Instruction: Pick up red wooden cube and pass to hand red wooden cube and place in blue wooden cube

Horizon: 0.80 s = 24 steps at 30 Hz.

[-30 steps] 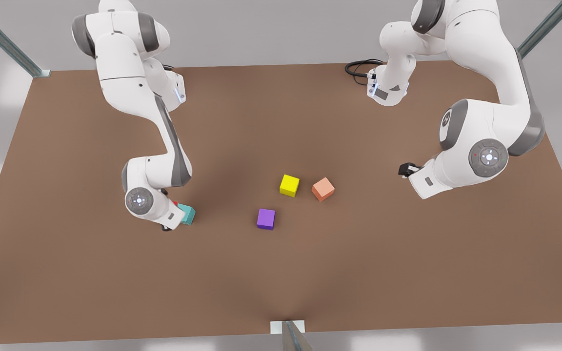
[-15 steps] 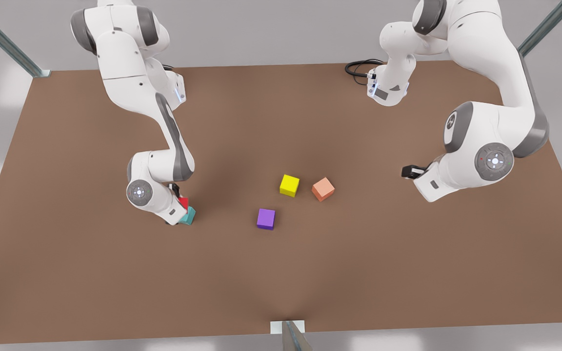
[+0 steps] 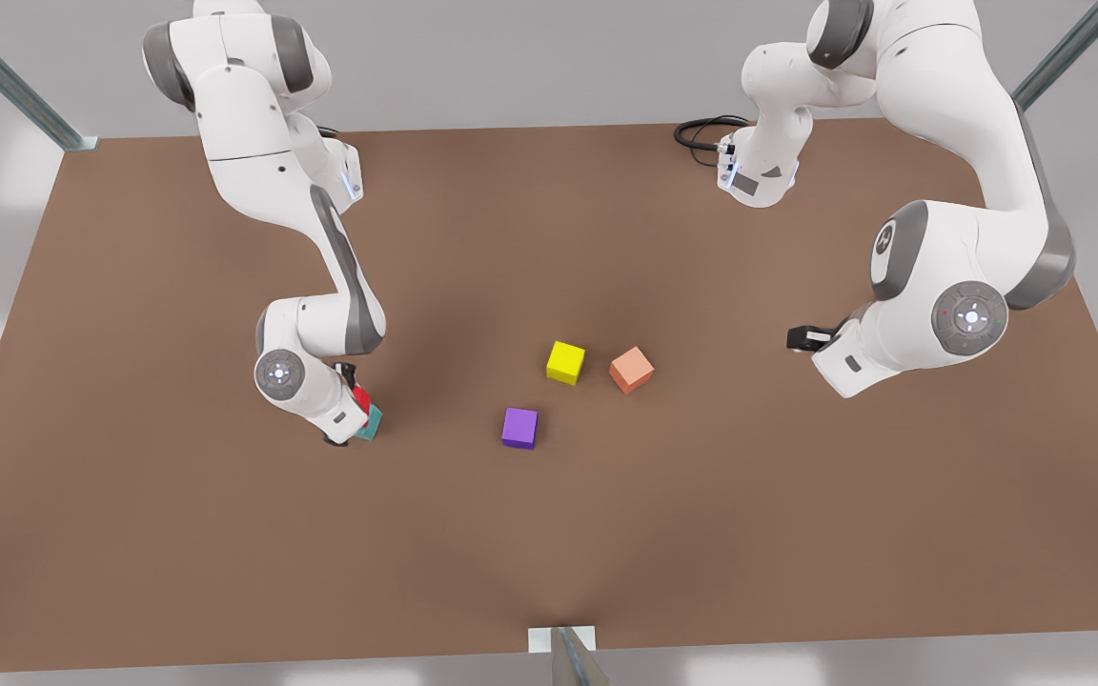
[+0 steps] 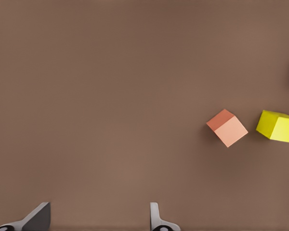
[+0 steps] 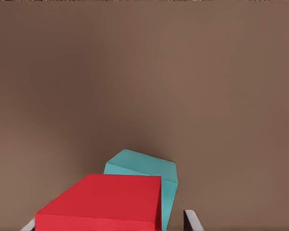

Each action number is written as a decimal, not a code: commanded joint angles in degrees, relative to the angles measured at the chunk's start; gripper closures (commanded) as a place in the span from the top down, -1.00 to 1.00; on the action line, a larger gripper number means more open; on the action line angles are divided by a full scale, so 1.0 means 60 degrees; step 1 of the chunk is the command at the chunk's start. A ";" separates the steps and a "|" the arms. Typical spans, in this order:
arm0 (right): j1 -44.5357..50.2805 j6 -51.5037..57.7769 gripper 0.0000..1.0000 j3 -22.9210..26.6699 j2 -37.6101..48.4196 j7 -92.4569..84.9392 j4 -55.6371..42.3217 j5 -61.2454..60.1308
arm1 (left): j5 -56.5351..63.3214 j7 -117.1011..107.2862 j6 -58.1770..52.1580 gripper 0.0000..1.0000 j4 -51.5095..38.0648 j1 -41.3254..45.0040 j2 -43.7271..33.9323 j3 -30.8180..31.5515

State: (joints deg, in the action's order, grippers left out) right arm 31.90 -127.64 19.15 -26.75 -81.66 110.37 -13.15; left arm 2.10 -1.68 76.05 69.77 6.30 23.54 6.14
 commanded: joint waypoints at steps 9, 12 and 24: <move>-0.0028 0.2566 1.00 0.0251 0.1280 0.0660 -0.0743 0.0068 | -0.0014 -0.0203 -0.0005 1.00 0.0003 -0.0039 -0.0013 0.0002; -0.0013 0.3459 1.00 0.0339 0.1324 0.2064 -0.1416 0.0127 | -0.0014 -0.0203 -0.0005 1.00 0.0003 -0.0039 0.0002 0.0002; -0.4496 0.8427 1.00 -0.3088 0.3066 1.5192 -0.4508 0.2559 | -0.0014 -0.0203 -0.0005 1.00 0.0003 -0.0053 0.0002 0.0002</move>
State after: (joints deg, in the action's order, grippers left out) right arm 5.79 -84.68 1.72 -9.09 -39.72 83.22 0.59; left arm 1.99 -2.61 76.02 69.81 5.97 23.63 6.14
